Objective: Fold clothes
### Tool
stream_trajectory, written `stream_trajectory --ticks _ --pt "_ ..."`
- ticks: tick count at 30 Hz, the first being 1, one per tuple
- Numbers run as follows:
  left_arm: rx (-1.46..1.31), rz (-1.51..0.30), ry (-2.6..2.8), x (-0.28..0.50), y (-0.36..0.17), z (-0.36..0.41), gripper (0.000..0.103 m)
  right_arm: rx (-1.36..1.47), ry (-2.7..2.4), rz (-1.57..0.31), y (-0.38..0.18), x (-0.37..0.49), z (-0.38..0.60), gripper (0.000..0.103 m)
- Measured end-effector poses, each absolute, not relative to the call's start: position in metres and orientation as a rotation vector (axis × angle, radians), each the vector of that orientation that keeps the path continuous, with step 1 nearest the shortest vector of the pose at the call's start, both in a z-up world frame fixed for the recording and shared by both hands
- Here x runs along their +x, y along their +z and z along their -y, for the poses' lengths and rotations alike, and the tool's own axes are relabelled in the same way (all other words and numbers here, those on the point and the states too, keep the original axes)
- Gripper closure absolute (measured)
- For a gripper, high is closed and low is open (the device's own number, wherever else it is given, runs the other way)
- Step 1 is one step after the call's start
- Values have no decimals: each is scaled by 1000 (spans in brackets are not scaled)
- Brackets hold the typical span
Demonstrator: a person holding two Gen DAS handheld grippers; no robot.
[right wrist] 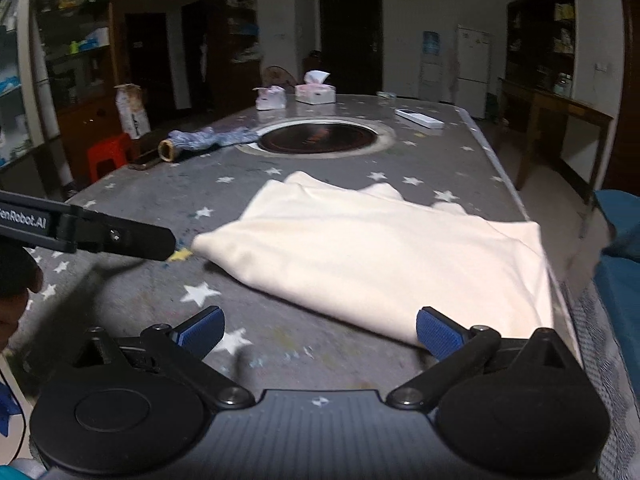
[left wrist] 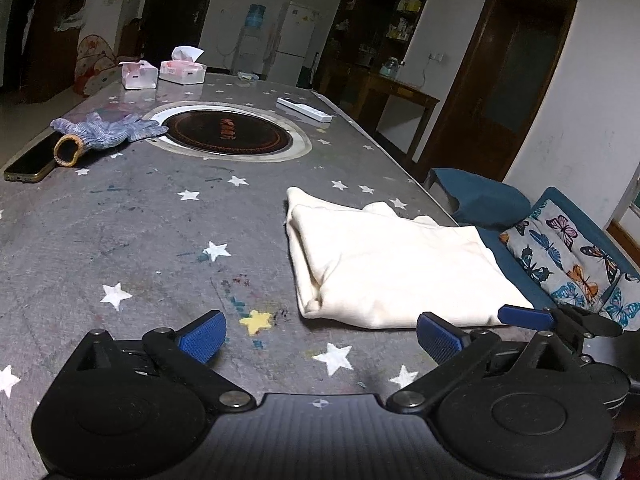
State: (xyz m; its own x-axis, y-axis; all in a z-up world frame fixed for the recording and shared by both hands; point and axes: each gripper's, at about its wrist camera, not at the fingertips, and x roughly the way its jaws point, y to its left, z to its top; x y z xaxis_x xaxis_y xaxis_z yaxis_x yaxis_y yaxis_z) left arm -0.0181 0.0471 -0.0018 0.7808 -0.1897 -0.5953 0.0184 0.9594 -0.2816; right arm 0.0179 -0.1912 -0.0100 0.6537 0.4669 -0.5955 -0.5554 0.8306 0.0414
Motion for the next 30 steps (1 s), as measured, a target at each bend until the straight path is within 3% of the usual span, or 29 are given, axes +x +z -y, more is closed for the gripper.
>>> stream_trajectory --ticks 30 --pt "-70 -603 -107 -65 17 -5 0 -66 362 -545 3 -33 233 0"
